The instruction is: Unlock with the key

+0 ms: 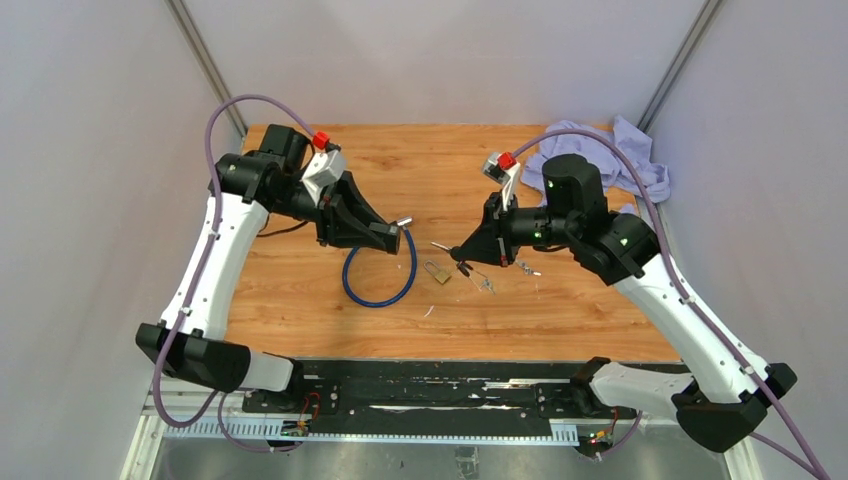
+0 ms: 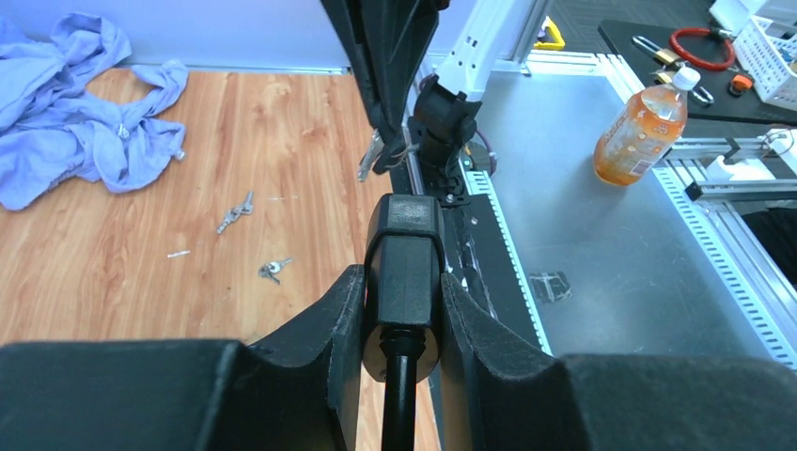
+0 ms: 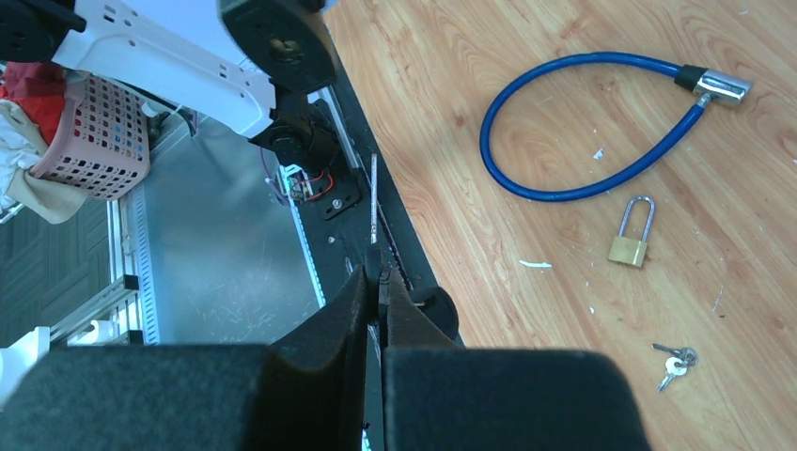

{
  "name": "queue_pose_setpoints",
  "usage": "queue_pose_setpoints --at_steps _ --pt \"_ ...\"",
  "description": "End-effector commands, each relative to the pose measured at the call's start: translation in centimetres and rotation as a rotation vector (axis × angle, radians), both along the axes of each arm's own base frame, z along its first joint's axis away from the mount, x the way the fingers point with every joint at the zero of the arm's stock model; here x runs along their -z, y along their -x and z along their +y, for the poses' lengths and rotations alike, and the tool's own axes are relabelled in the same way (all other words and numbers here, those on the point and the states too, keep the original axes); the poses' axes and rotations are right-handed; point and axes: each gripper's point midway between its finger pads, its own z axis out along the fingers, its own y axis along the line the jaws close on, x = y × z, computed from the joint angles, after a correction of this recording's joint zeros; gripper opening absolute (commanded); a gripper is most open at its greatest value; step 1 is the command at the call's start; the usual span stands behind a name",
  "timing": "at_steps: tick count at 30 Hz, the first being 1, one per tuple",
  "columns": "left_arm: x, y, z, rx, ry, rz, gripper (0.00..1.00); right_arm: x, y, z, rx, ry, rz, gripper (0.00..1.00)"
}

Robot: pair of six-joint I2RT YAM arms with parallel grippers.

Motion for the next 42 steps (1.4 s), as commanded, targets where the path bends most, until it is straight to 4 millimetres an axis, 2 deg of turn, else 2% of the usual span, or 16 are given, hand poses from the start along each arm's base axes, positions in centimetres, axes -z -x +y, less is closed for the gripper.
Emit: queue_pose_setpoints --at_steps 1,14,25,42 --pt "-1.1 0.0 -0.7 0.046 0.083 0.017 0.00 -3.1 1.1 0.2 -0.049 -0.082 -0.099 0.01" --pt "-0.5 0.2 -2.8 0.136 0.072 0.059 0.00 -3.2 1.2 1.2 -0.102 -0.123 -0.129 0.01" --pt "-0.7 0.0 -2.9 0.138 0.067 0.079 0.00 -1.3 2.1 2.6 -0.155 -0.054 -0.141 0.01" --pt "-0.5 0.8 -2.8 0.140 0.060 0.104 0.00 -0.4 0.3 2.2 -0.068 0.015 -0.190 0.01"
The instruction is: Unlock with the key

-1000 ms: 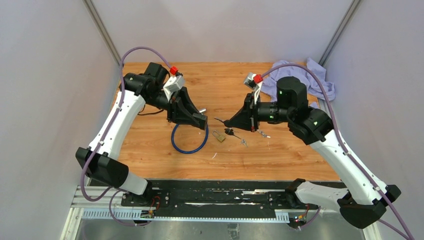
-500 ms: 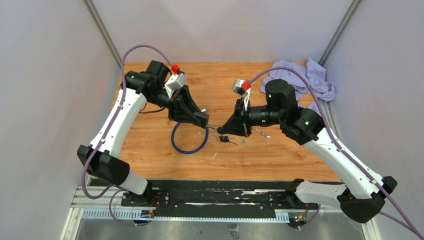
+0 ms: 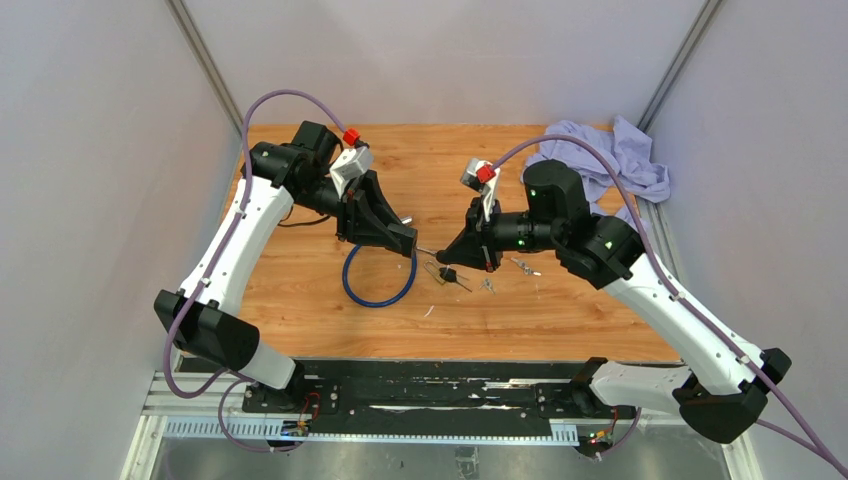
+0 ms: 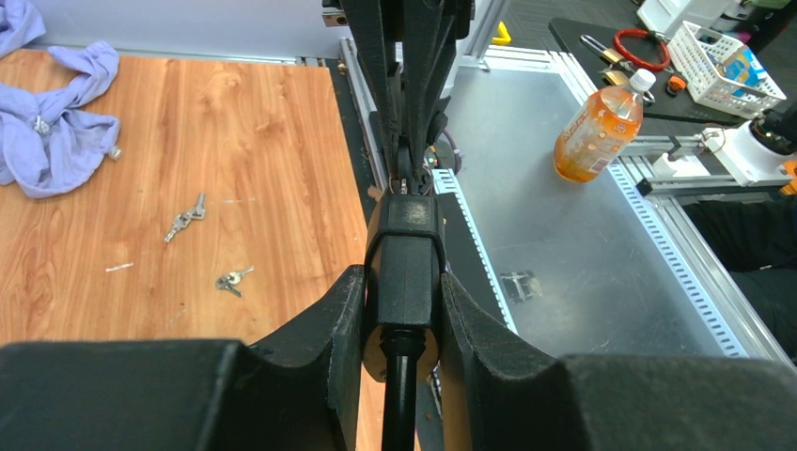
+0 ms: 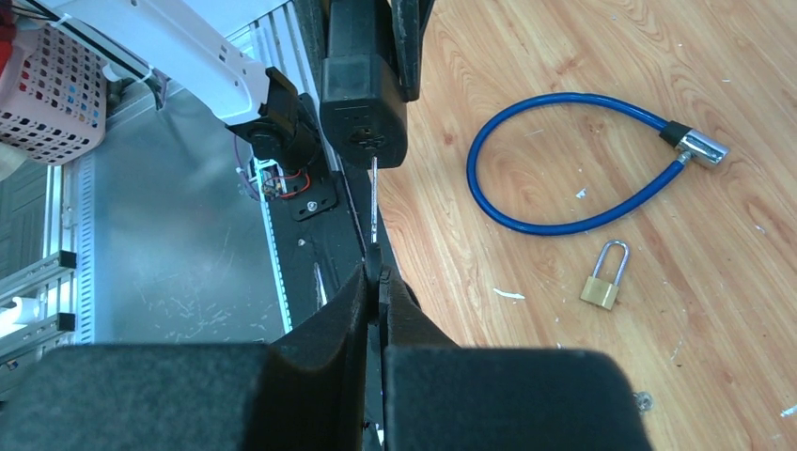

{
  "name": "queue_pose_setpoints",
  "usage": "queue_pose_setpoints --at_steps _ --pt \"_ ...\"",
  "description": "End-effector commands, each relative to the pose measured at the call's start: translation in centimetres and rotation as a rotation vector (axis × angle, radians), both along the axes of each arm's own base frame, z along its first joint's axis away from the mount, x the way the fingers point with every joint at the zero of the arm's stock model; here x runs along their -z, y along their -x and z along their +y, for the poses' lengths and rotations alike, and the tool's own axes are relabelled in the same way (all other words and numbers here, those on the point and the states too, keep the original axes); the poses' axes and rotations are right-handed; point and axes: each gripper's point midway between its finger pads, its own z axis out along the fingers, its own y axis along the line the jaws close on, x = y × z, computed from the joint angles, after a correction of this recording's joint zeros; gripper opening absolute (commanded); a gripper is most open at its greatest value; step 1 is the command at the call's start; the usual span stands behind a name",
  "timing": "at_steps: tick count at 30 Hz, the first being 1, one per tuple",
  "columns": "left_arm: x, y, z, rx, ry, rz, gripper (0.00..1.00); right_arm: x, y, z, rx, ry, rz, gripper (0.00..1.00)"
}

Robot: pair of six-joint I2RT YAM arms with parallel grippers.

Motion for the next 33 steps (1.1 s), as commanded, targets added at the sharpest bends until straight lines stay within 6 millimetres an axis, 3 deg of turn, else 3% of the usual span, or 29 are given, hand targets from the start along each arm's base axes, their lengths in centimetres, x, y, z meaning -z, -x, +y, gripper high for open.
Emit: queue_pose_setpoints --at_steps 1,33 --pt "-2.1 1.6 -0.2 0.039 0.082 0.007 0.00 -0.5 -0.3 -0.1 0.018 0.006 -0.047 0.01" --pt "-1.7 1.4 -0.7 0.055 0.076 0.029 0.00 -1.9 0.9 -0.7 -0.020 -0.012 -0.068 0.00"
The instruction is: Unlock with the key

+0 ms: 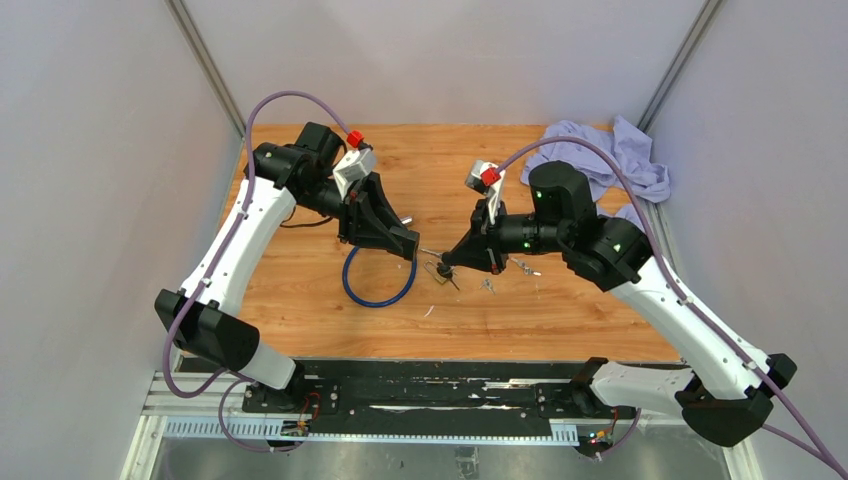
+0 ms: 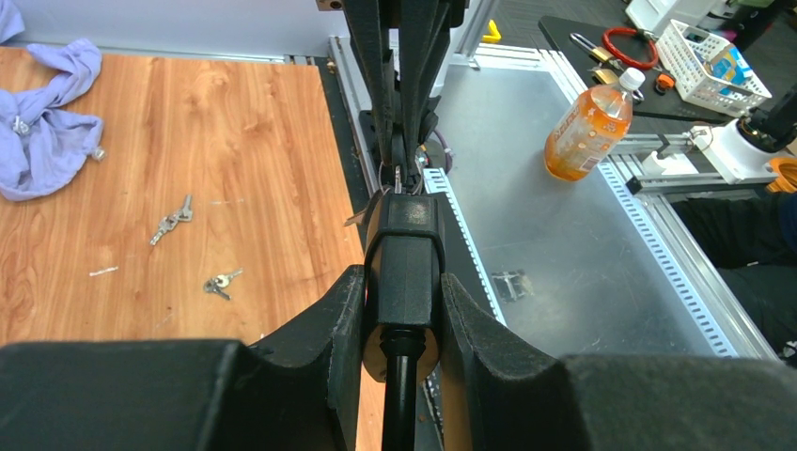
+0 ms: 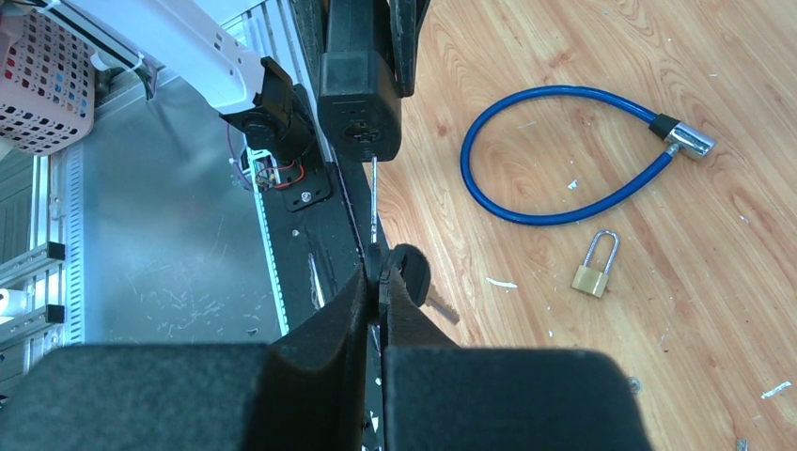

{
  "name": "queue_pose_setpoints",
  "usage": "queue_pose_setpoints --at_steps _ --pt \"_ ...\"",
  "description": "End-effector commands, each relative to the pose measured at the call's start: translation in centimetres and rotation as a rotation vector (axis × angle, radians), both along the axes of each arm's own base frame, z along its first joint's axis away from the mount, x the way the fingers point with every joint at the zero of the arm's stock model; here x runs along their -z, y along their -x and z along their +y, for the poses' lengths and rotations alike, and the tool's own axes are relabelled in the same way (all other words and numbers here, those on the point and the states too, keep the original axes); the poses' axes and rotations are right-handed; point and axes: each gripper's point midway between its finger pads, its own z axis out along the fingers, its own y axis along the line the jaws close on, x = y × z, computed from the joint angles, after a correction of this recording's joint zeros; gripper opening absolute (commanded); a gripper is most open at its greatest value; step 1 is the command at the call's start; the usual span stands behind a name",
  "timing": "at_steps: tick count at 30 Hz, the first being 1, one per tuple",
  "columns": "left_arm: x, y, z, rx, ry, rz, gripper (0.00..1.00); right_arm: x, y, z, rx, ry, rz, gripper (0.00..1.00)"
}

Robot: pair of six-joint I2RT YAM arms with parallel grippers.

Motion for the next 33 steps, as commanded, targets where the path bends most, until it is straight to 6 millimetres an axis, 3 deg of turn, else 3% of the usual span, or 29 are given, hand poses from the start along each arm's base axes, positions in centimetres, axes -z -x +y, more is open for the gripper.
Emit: queue_pose_setpoints --at_steps 1,33 --pt "-1.7 0.8 -0.3 0.035 0.081 0.013 0.00 -2.1 0.6 0.1 -0.030 -0.038 -0.045 0.00" --pt "-1.3 0.5 -0.5 0.033 0.068 0.055 0.00 -2.1 0.1 2.0 -0.054 -0.061 -0.019 0.01"
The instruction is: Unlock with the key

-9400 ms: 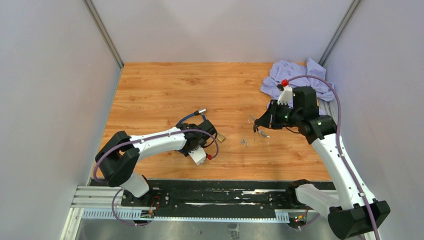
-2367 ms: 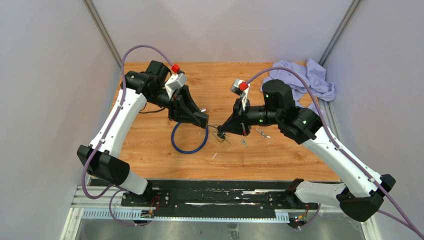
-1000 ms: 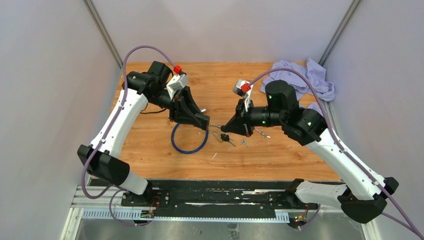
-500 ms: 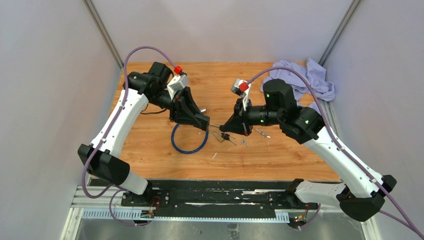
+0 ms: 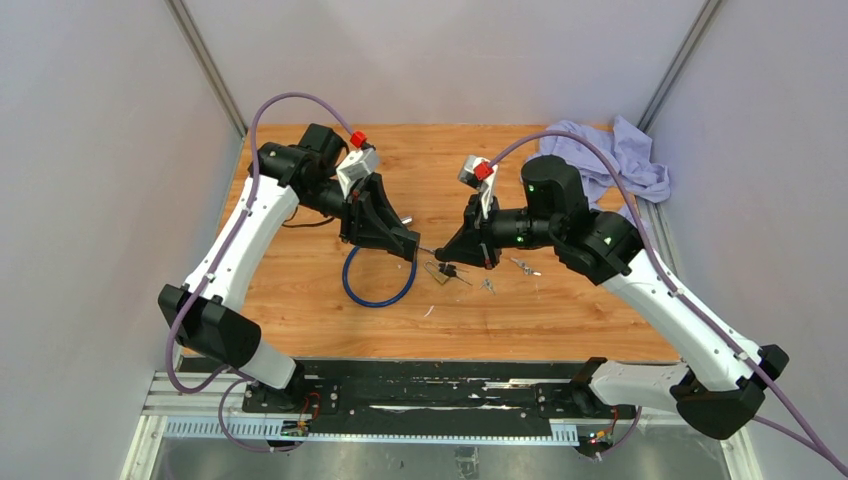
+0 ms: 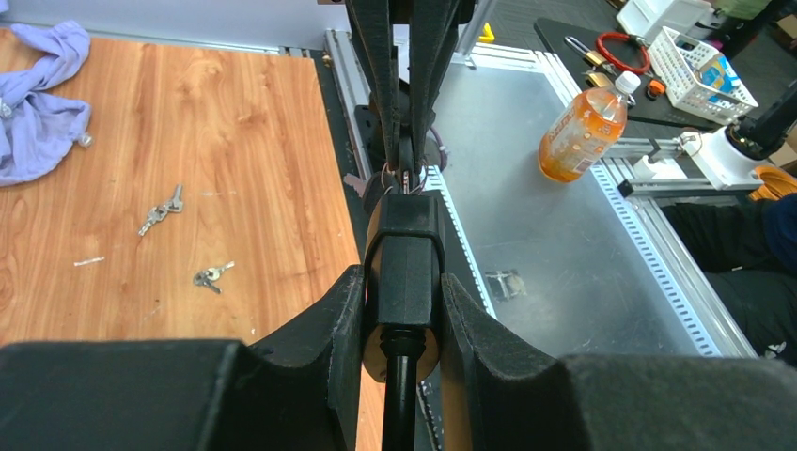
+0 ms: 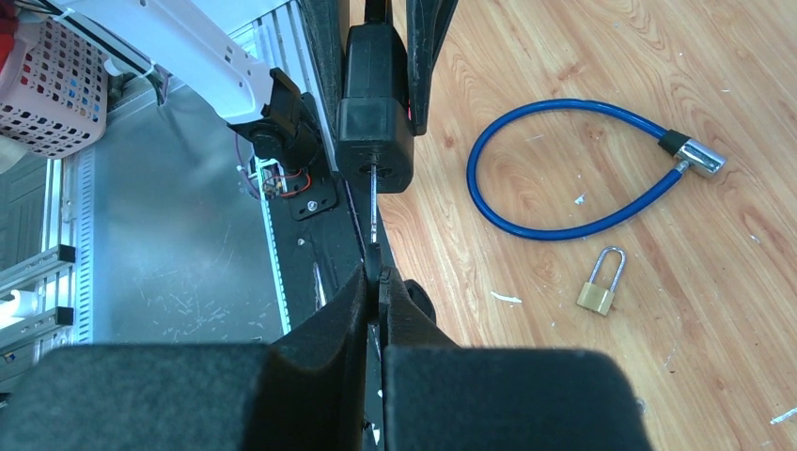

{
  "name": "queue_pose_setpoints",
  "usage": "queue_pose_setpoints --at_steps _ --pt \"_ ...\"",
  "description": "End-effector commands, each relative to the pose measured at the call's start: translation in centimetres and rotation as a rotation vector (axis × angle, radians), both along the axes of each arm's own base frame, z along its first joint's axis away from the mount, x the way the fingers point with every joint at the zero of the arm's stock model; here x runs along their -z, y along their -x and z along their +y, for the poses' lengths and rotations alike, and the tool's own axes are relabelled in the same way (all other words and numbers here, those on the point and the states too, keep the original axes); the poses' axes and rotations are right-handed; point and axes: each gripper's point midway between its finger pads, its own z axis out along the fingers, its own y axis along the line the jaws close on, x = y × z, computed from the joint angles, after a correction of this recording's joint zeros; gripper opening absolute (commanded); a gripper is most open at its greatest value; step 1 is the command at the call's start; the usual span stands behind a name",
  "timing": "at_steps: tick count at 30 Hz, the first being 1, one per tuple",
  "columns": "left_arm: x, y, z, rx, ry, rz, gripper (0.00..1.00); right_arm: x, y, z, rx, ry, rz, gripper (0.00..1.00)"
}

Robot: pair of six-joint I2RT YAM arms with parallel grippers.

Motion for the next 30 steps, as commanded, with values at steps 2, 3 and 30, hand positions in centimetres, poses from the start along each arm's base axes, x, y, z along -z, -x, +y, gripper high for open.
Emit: queue_pose_setpoints --at_steps 2,3,30 --pt "-1.9 0.8 -0.4 0.033 0.080 0.020 0.00 -1.4 0.3 1.0 -0.028 -0.039 -0.026 0.01" --pt "-1.9 0.8 -0.4 0.033 0.080 0.021 0.00 -1.5 0.2 1.0 -0.026 -0.039 -0.027 0.01" --pt "-1.8 0.7 -0.4 0.031 0.071 0.038 0.00 -0.1 0.7 0.0 -0.003 0.016 -0.035 0.01"
